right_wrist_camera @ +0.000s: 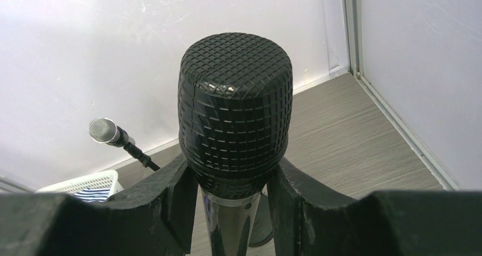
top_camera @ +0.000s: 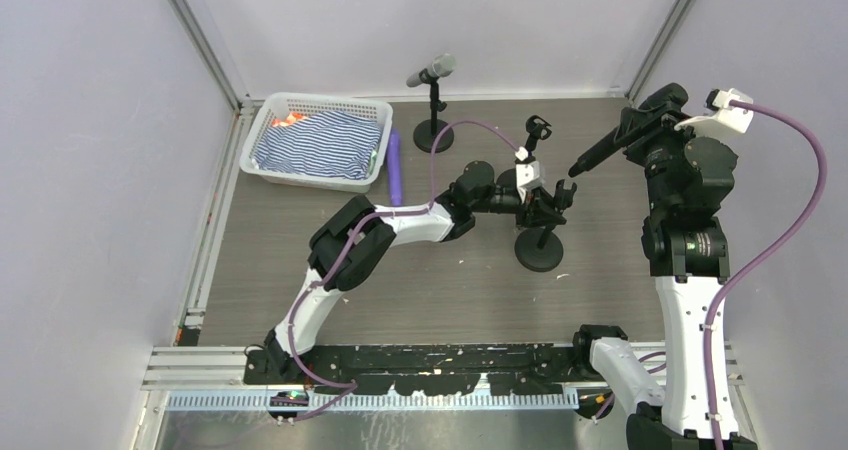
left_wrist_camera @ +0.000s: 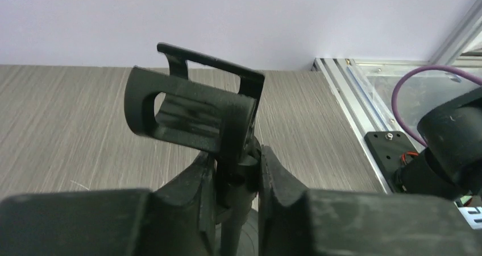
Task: Attach the microphones to the stand
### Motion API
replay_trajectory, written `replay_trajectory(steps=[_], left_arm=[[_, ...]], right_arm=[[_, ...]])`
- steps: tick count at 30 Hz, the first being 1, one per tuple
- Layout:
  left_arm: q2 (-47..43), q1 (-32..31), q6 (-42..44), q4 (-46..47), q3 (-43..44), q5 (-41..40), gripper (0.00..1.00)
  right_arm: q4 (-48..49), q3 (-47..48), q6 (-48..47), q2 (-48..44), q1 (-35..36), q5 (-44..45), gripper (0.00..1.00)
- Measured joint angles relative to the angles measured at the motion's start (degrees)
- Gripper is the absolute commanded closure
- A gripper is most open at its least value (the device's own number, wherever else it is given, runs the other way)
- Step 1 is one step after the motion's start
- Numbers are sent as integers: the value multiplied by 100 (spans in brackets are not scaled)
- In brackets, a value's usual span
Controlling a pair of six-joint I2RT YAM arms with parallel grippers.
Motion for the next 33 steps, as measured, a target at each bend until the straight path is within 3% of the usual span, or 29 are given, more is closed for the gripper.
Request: replay_trajectory(steps=[4,11,24,33], left_arm=[[4,-7,79,28,2,42,99],[-208,-2,61,190,-378,-245,100],[-2321,4,638,-61,-2894,-1917,100],[-3434,-24,841,319,-4402,-2898,100]], right_arm=[[2,0,0,0,0,2,100],[35,-4,0,-33,0,-96,100],[1075,-457,138,-319,2,-1563,99],[1521,-546,542,-260,63,-2409,99]])
